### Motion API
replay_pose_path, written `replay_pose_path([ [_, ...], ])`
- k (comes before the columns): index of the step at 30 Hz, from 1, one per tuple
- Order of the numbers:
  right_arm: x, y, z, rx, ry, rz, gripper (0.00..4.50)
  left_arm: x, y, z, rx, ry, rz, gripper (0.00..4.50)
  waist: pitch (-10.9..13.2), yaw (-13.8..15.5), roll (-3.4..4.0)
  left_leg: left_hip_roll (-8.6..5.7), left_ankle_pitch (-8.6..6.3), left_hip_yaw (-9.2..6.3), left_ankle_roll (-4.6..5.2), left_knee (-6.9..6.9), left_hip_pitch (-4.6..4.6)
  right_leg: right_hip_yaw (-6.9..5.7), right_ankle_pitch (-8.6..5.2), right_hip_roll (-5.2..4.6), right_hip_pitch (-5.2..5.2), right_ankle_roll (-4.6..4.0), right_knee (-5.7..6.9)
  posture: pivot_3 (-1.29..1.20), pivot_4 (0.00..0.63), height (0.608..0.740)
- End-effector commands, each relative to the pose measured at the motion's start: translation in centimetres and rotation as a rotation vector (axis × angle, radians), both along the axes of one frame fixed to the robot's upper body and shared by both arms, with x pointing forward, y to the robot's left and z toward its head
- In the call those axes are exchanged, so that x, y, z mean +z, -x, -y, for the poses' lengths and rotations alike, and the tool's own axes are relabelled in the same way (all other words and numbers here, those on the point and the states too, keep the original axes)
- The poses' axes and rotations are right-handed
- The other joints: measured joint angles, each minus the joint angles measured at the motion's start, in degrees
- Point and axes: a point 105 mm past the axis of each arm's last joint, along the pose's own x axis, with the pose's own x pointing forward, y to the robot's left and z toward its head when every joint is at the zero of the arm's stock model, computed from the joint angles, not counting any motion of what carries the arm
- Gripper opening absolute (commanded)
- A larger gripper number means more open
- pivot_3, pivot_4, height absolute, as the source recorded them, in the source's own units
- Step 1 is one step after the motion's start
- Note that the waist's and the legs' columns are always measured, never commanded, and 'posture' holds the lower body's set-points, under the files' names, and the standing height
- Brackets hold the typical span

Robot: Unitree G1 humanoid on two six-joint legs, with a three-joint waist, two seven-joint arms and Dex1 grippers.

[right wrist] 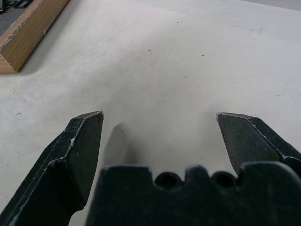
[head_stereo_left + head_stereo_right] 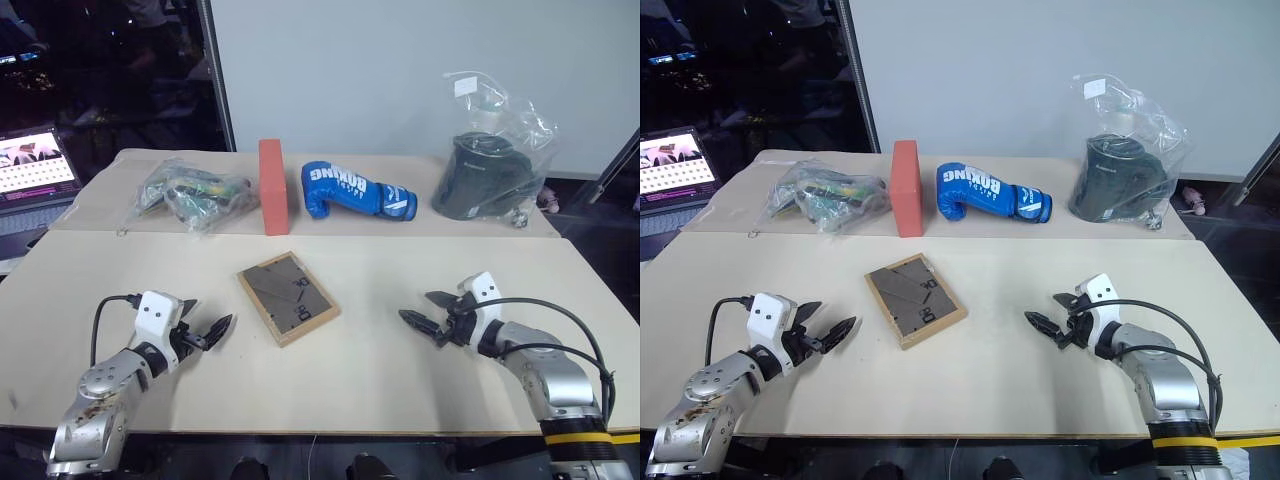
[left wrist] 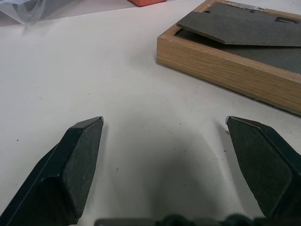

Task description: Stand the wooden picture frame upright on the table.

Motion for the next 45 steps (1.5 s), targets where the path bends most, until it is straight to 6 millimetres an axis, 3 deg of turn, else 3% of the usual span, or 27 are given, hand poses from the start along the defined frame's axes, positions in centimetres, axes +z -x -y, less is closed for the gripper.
replay_pose_path([
  [1, 3.0, -0.3, -0.7, 0.098, 0.026, 0.078, 4.48, 1.8, 0.8, -0.1, -0.072, 0.033, 0.000, 4.50, 0.00, -0.13, 0.00, 0.00, 0.00, 0.00, 0.00, 0.00, 0.00, 0.00, 0.00, 0.00, 0.00, 0.00, 0.00, 0.00, 0.150, 0.660],
  [2, 4.6, -0.5, -1.5, 0.188, 0.068, 0.106, 4.48, 2.7, 1.4, -0.2, -0.126, 0.042, -0.028, 4.50, 0.03, -0.28, 0.02, 0.00, 0.00, 0.01, 0.00, 0.01, 0.00, 0.00, 0.00, 0.00, -0.01, 0.00, 0.00, 0.00, 0.150, 0.660],
  [4, 6.2, -0.7, -2.6, 0.320, 0.154, 0.128, 4.50, 3.4, 2.2, -0.6, -0.180, 0.005, -0.107, 3.98, 0.26, -0.98, 0.13, 0.01, 0.00, 0.01, 0.00, 0.04, -0.05, 0.01, 0.01, 0.00, -0.16, -0.02, 0.09, 0.00, 0.150, 0.660],
  [8, 6.7, -2.1, -3.9, 0.395, 0.196, 0.126, 3.53, 3.3, 2.7, -1.0, -0.204, -0.099, -0.188, 2.85, 0.27, -1.41, 0.15, 0.01, 0.02, -0.01, 0.01, -0.07, 0.18, -0.01, -0.01, 0.00, 0.02, -0.07, 0.01, 0.00, 0.150, 0.660],
  [12, 5.3, -5.4, -8.1, 0.450, 0.244, 0.119, 2.04, 2.4, 2.3, 0.5, -0.197, -0.164, -0.273, 1.31, 0.32, -1.67, -0.03, 0.01, -0.04, 0.00, -0.06, -0.10, 0.28, -0.02, -0.11, 0.00, 0.18, -0.08, -0.05, 0.00, 0.150, 0.660],
  [15, 4.2, -6.7, -10.1, 0.465, 0.251, 0.099, 0.96, 1.1, 0.6, 0.2, -0.120, -0.315, -0.289, 0.18, 0.43, -1.54, -0.03, 0.01, -0.03, 0.00, -0.05, -0.13, 0.25, -0.03, -0.08, 0.00, 0.14, -0.08, 0.00, 0.00, 0.150, 0.660],
  [16, 3.5, -6.9, -11.1, 0.486, 0.250, 0.081, 0.57, 1.3, -0.2, 0.9, -0.114, -0.298, -0.271, 0.00, 0.45, -1.35, -0.04, 0.00, -0.03, -0.01, -0.05, -0.12, 0.23, -0.04, -0.07, 0.00, 0.14, -0.09, 0.00, 0.00, 0.150, 0.660],
  [18, 2.6, -6.9, -12.3, 0.521, 0.260, 0.057, 0.07, 1.4, -1.2, 1.9, -0.116, -0.266, -0.253, 0.00, 0.47, -0.93, -0.02, -0.01, -0.03, -0.05, -0.05, -0.10, 0.15, -0.09, -0.05, -0.01, 0.16, -0.13, 0.00, 0.00, 0.150, 0.660],
  [25, 1.0, -3.7, -15.1, 0.745, 0.197, 0.018, 0.07, -0.8, -1.4, 5.0, -0.182, -0.263, -0.289, 0.00, 0.46, 0.04, 0.00, -0.01, -0.03, -0.10, -0.06, -0.12, 0.26, -0.15, 0.10, 0.00, 0.29, -0.38, 0.01, 0.00, 0.150, 0.660],
  [30, 0.4, -0.3, -14.9, 0.826, 0.172, -0.028, 0.07, -2.9, 1.2, 7.6, -0.322, -0.262, -0.358, 0.00, 0.37, 0.61, 0.15, -0.01, -0.07, -0.13, -0.12, -0.11, 0.56, -0.17, -0.10, -0.01, 0.68, -0.07, -0.05, 0.00, 0.150, 0.660],
  [35, 0.5, 2.3, -14.8, 0.841, 0.146, -0.051, 0.07, -3.3, 1.2, 7.6, -0.321, -0.264, -0.357, 0.00, 0.17, 1.27, 0.42, -0.01, -0.10, -0.11, -0.16, -0.11, 0.65, -0.17, -0.15, -0.01, 0.73, -0.05, -0.09, 0.00, 0.150, 0.660],
  [39, 0.7, 3.6, -16.3, 0.826, 0.064, -0.065, 0.07, -3.2, 0.8, 7.8, -0.327, -0.254, -0.353, 0.00, 0.13, 1.40, 0.44, -0.01, -0.09, -0.11, -0.16, -0.10, 0.66, -0.17, -0.16, -0.01, 0.73, -0.04, -0.09, 0.00, 0.150, 0.660],
  [42, 0.4, 3.2, -15.7, 0.780, 0.077, -0.070, 0.07, -2.9, 0.9, 6.6, -0.305, -0.236, -0.375, 0.00, 0.12, 1.37, 0.46, -0.01, -0.09, -0.10, -0.16, -0.10, 0.68, -0.17, -0.16, -0.01, 0.72, -0.04, -0.10, 0.00, 0.150, 0.660],
  [45, 0.9, 1.6, -13.8, 0.703, 0.107, -0.056, 0.07, -1.7, 1.1, 4.5, -0.240, -0.123, -0.385, 0.00, 0.12, 1.37, 0.45, -0.01, -0.10, -0.11, -0.16, -0.09, 0.65, -0.17, -0.16, -0.01, 0.72, -0.03, -0.13, 0.00, 0.150, 0.660],
])
